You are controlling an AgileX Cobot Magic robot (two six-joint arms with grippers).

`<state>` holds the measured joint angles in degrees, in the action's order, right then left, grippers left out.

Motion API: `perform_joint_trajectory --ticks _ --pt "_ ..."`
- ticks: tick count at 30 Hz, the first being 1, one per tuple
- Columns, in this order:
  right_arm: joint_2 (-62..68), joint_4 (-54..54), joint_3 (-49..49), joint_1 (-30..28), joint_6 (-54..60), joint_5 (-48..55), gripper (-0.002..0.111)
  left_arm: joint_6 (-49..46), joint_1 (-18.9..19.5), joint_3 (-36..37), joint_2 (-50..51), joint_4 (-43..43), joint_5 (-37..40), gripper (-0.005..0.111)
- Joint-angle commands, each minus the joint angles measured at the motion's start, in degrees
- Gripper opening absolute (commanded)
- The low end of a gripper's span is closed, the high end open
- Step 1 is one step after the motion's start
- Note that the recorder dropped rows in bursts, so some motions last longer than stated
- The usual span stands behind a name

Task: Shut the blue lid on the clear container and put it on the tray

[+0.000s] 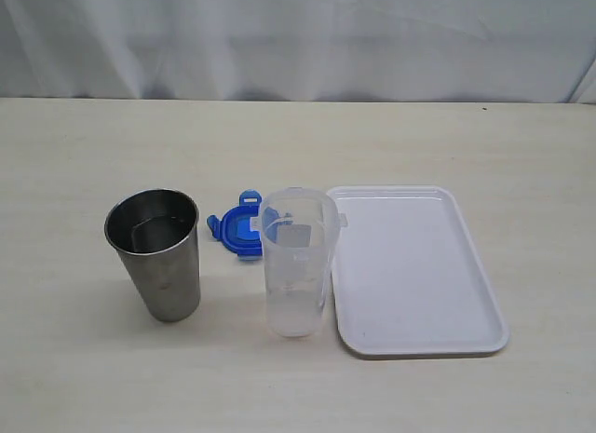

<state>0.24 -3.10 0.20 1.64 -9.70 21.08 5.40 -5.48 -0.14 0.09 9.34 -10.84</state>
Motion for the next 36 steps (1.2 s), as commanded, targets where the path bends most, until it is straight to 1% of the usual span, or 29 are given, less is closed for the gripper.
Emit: perform_joint_trajectory --ticks 1,6,8,9,10,11,12,13,15,16,18,19,20,21,22,25,26,29,31,34,36 --pt "-0.24 -0.08 -0.20 -0.25 -0.20 -0.22 0.004 4.86 0.10 0.14 -0.09 0.80 -11.61 0.000" --pt "-0.24 -0.08 -0.20 -0.25 -0.20 -0.22 0.004 5.16 0.10 0.14 -0.09 0.91 -16.96 0.000" --pt "-0.24 -0.08 -0.20 -0.25 -0.20 -0.22 0.004 8.57 0.10 0.14 -0.09 0.09 -20.19 0.000" --pt "-0.24 -0.08 -0.20 -0.25 -0.20 -0.22 0.004 10.01 0.10 -0.59 -0.09 -0.89 -18.94 0.000" --pt "-0.24 -0.08 -0.20 -0.25 -0.20 -0.22 0.004 10.02 0.10 -2.08 -0.09 -2.12 -15.74 0.000" --pt "-0.24 -0.08 -0.20 -0.25 -0.20 -0.22 0.004 12.69 0.10 -6.27 3.10 -8.25 -9.76 0.002" --pt "-0.24 -0.08 -0.20 -0.25 -0.20 -0.22 0.004 15.09 0.10 -7.98 5.06 -12.71 -9.29 0.004" --pt "-0.24 -0.08 -0.20 -0.25 -0.20 -0.22 0.004 18.63 0.10 -9.35 7.77 -17.54 -9.66 0.009" --pt "-0.24 -0.08 -0.20 -0.25 -0.20 -0.22 0.004 24.79 0.10 -11.07 12.71 -25.19 -12.49 0.023" --pt "-0.24 -0.08 -0.20 -0.25 -0.20 -0.22 0.004 28.69 0.10 -11.93 17.62 -32.23 -16.09 0.046" --pt "-0.24 -0.08 -0.20 -0.25 -0.20 -0.22 0.004 29.42 0.10 -12.03 21.55 -36.24 -18.65 0.075" --pt "-0.24 -0.08 -0.20 -0.25 -0.20 -0.22 0.004 29.75 0.10 -12.03 23.19 -37.58 -18.91 0.086" --pt "-0.24 -0.08 -0.20 -0.25 -0.20 -0.22 0.004 30.07 0.10 -12.03 24.38 -37.82 -18.34 0.094" --pt "-0.24 -0.08 -0.20 -0.25 -0.20 -0.22 0.004 32.69 0.10 -12.03 26.91 -40.42 -16.48 0.103" --pt "-0.24 -0.08 -0.20 -0.25 -0.20 -0.22 0.004 36.14 0.10 -11.93 29.00 -45.61 -16.58 0.102" --pt "-0.24 -0.08 -0.20 -0.25 -0.20 -0.22 0.004 41.42 0.10 -11.93 33.78 -54.52 -19.55 0.102" --pt "-0.24 -0.08 -0.20 -0.25 -0.20 -0.22 0.004 41.50 0.10 -11.93 36.57 -56.30 -19.86 0.102" --pt "-0.24 -0.08 -0.20 -0.25 -0.20 -0.22 0.004 41.55 0.10 -10.27 42.31 -56.29 -20.95 0.102" --pt "-0.24 -0.08 -0.20 -0.25 -0.20 -0.22 0.004 40.93 0.10 -7.88 47.21 -59.42 -23.37 0.102" --pt "-0.24 -0.08 -0.20 -0.25 -0.20 -0.22 0.004 40.93 0.10 -6.30 49.98 -66.62 -28.03 0.102" --pt "-0.24 -0.08 -0.20 -0.25 -0.20 -0.22 0.004 40.93 0.10 -6.20 50.42 -67.16 -28.09 0.102"
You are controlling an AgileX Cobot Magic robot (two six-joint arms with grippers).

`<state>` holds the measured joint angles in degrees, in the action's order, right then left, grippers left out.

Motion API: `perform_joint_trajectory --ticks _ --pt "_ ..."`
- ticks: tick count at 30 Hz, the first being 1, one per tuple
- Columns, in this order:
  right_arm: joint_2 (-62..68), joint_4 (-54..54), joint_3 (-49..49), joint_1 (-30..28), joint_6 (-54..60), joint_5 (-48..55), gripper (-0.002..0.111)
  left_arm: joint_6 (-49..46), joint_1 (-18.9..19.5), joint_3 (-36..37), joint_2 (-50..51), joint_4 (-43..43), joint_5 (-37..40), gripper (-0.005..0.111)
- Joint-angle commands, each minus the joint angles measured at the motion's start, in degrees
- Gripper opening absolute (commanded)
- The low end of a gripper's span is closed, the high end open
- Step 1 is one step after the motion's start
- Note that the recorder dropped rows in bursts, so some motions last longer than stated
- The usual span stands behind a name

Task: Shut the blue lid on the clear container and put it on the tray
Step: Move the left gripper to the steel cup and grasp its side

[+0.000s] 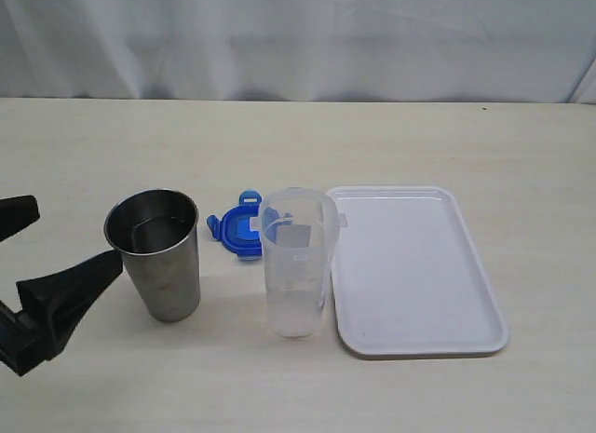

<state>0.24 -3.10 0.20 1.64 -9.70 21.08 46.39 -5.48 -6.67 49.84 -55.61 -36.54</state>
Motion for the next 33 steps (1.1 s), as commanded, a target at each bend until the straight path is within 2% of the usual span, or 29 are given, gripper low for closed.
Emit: perform_joint_trajectory --ticks 1,11,22,25,29,33 --pt "-0.24 -0.08 -0.20 -0.25 -0.20 -0.22 0.004 -0.06 0.10 0.33 0.67 -2.22 -1.90 0.102" --pt "-0.24 -0.08 -0.20 -0.25 -0.20 -0.22 0.004 -3.34 0.10 3.76 0.67 -0.59 -1.76 0.102" --pt "-0.24 -0.08 -0.20 -0.25 -0.20 -0.22 0.004 -6.03 0.10 4.11 0.67 -0.20 -1.95 0.102" --pt "-0.24 -0.08 -0.20 -0.25 -0.20 -0.22 0.004 -9.10 0.10 4.11 0.67 2.57 -2.86 0.102" --pt "-0.24 -0.08 -0.20 -0.25 -0.20 -0.22 0.004 -18.55 0.10 4.11 0.67 18.04 -7.05 0.102" --pt "-0.24 -0.08 -0.20 -0.25 -0.20 -0.22 0.004 -20.05 0.10 4.11 1.20 19.34 -7.85 0.102"
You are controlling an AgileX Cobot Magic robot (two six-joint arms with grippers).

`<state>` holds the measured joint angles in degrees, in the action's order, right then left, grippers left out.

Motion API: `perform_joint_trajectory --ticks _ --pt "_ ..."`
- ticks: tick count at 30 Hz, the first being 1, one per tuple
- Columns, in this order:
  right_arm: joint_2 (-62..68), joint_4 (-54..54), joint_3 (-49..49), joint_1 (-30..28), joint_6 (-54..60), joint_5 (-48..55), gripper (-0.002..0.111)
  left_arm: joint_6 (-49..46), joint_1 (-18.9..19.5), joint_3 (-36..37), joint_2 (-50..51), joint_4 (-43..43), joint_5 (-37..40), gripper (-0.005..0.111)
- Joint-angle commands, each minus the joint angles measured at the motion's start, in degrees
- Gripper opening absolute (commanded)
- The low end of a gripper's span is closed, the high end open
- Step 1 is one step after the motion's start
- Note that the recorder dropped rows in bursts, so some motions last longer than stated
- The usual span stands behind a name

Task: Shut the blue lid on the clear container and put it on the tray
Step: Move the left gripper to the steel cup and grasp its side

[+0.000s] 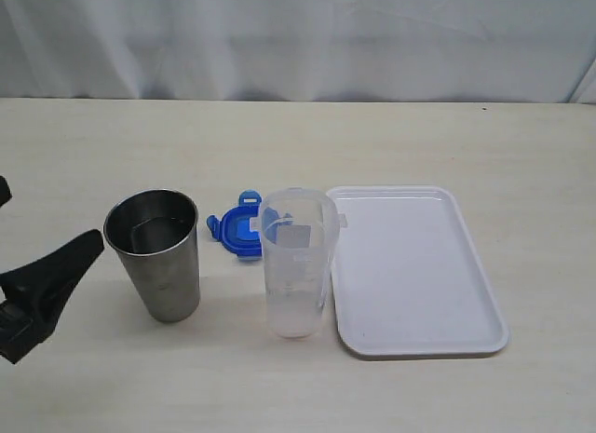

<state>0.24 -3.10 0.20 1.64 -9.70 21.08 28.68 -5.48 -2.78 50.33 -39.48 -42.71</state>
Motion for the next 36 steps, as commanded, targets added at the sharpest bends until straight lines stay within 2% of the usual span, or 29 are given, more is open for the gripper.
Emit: perform_joint_trajectory --ticks 1,9,13,18,26,30,36 --pt "-0.24 -0.08 -0.20 -0.25 -0.20 -0.22 0.004 -3.31 0.10 0.22 1.48 3.10 -1.68 0.102" --pt "-0.24 -0.08 -0.20 -0.25 -0.20 -0.22 0.004 -10.70 0.10 0.10 14.63 5.12 -11.02 0.102" --pt "-0.24 -0.08 -0.20 -0.25 -0.20 -0.22 0.004 -10.60 0.10 0.10 15.51 -3.18 -11.12 0.102" --pt "-0.24 -0.08 -0.20 -0.25 -0.20 -0.22 0.004 -12.19 0.10 0.22 16.87 1.23 -12.25 0.102" --pt "-0.24 -0.08 -0.20 -0.25 -0.20 -0.22 0.004 -20.73 0.10 0.22 35.71 1.30 -24.54 0.102" --pt "-0.24 -0.08 -0.20 -0.25 -0.20 -0.22 0.004 -21.82 0.10 -1.46 41.45 3.36 -25.67 0.102" --pt "-0.24 -0.08 -0.20 -0.25 -0.20 -0.22 0.004 -22.95 0.10 -4.92 51.23 0.84 -27.26 0.102"
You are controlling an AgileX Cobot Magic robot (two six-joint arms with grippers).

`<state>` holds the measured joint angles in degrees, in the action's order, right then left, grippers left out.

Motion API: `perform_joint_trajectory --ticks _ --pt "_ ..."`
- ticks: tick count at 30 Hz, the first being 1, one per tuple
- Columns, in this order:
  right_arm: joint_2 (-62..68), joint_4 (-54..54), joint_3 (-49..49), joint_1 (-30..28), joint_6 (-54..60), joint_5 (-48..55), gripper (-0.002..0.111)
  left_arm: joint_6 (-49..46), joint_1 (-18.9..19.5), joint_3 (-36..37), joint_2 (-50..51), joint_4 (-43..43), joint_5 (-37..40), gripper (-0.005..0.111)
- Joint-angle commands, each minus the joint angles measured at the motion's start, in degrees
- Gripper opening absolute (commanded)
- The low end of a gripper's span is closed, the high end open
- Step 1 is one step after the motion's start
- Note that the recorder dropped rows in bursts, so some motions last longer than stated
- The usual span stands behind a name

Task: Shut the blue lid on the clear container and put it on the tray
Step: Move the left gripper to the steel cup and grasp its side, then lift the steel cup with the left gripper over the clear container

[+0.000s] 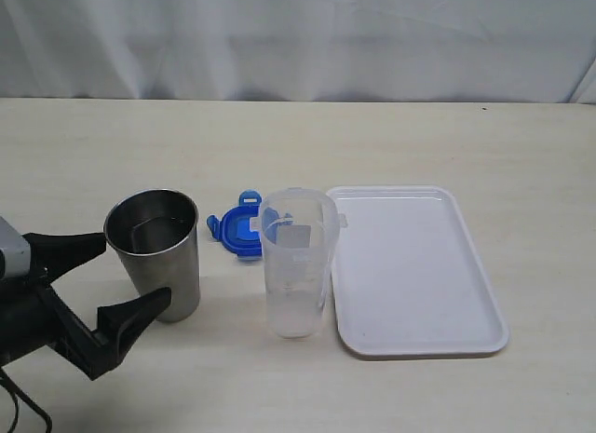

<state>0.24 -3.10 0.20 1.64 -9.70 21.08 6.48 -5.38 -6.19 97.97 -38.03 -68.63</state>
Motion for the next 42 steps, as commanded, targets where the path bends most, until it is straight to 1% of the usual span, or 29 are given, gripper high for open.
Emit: perform_joint_trajectory --ticks 1,11,19,33,38,42 --pt "-0.24 -0.08 -0.20 -0.25 -0.20 -0.22 0.004 -0.75 0.00 -2.15 4.51 -0.61 -1.33 0.102" --pt "-0.24 -0.08 -0.20 -0.25 -0.20 -0.22 0.004 -0.64 0.00 -10.11 13.13 -3.65 -1.33 0.102" --pt "-0.24 -0.08 -0.20 -0.25 -0.20 -0.22 0.004 -0.43 0.00 -14.63 18.24 -5.38 -1.33 0.102" --pt "-0.24 -0.08 -0.20 -0.25 -0.20 -0.22 0.004 -0.36 0.00 -16.18 18.70 -5.88 -1.33 0.102" --pt "-0.24 -0.08 -0.20 -0.25 -0.20 -0.22 0.004 2.73 0.00 -18.16 18.70 -9.23 -1.33 0.102" --pt "-0.24 -0.08 -0.20 -0.25 -0.20 -0.22 0.004 2.73 0.00 -18.12 18.70 -7.92 -1.33 0.102"
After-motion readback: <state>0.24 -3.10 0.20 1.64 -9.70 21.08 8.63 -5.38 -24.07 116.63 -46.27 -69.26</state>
